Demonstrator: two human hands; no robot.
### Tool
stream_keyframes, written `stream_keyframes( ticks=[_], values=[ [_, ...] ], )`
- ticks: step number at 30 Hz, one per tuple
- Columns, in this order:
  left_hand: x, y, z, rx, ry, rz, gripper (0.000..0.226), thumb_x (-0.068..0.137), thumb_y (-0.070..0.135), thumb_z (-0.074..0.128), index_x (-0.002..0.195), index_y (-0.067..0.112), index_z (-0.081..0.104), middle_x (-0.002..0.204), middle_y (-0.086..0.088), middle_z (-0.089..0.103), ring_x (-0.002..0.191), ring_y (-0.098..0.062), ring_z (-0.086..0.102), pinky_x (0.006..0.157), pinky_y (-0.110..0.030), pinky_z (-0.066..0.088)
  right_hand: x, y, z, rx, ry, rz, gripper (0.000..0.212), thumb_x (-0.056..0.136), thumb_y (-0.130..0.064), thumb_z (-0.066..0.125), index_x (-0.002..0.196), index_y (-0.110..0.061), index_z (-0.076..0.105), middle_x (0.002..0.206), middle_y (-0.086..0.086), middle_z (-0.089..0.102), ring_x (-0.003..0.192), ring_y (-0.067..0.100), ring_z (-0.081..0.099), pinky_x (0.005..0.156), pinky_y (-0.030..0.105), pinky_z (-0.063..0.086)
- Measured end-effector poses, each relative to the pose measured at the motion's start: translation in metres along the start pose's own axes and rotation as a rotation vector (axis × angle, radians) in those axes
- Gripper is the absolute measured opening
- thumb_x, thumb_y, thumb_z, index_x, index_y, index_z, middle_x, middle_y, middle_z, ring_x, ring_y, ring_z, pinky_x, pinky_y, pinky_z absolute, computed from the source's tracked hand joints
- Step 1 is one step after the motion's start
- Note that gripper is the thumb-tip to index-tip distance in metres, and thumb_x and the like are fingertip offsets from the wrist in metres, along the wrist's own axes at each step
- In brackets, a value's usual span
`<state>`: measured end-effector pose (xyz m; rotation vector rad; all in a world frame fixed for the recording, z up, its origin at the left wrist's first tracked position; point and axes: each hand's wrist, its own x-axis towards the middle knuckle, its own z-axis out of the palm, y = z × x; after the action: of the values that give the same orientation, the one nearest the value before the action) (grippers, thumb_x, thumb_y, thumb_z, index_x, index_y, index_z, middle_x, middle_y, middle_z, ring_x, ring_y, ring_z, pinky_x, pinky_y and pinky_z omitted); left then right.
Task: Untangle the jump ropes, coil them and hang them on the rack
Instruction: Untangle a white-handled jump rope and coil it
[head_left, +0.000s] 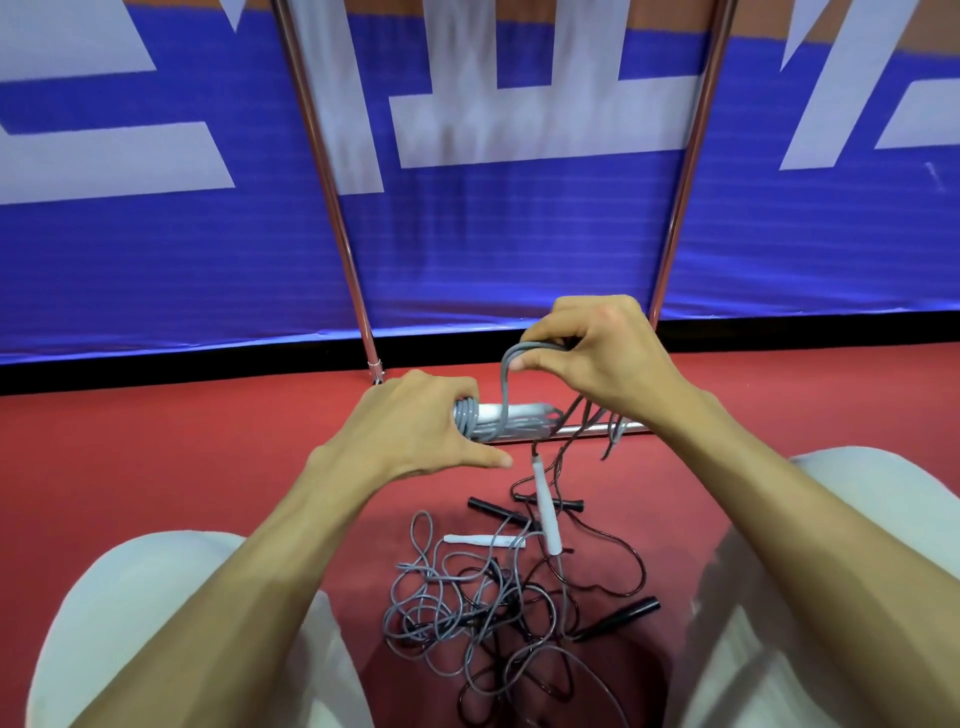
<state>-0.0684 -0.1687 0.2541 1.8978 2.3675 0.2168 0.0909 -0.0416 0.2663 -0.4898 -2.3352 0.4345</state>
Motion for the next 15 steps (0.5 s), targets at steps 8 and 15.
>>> stream_keyframes(
  ticks=[8, 15],
  values=[
    [-0.010, -0.006, -0.011, -0.222, 0.045, 0.146, 0.029, 0.067, 0.055, 0.067, 0.074, 0.028, 0.059, 0.054, 0.001, 0.051, 0.049, -0.015, 0.044, 0.050, -0.032, 0.039, 0.004, 0.013, 0.005, 0.045, 0.000, 0.221, 0.058, 0.055, -0.076, 0.061, 0.062, -0.019, 0.070, 0.061, 0.001, 0.055, 0.060, 0.023, 0.049, 0.057, 0.045, 0.046],
    [-0.017, -0.010, -0.025, -0.636, -0.019, 0.164, 0.010, 0.072, 0.034, 0.065, 0.075, 0.025, 0.066, 0.063, 0.004, 0.058, 0.053, -0.009, 0.046, 0.050, -0.040, 0.046, 0.000, 0.019, 0.011, 0.028, -0.223, 0.110, 0.047, 0.072, -0.063, 0.056, 0.076, -0.020, 0.073, 0.072, -0.007, 0.058, 0.068, 0.019, 0.054, 0.060, 0.044, 0.047]
  ],
)
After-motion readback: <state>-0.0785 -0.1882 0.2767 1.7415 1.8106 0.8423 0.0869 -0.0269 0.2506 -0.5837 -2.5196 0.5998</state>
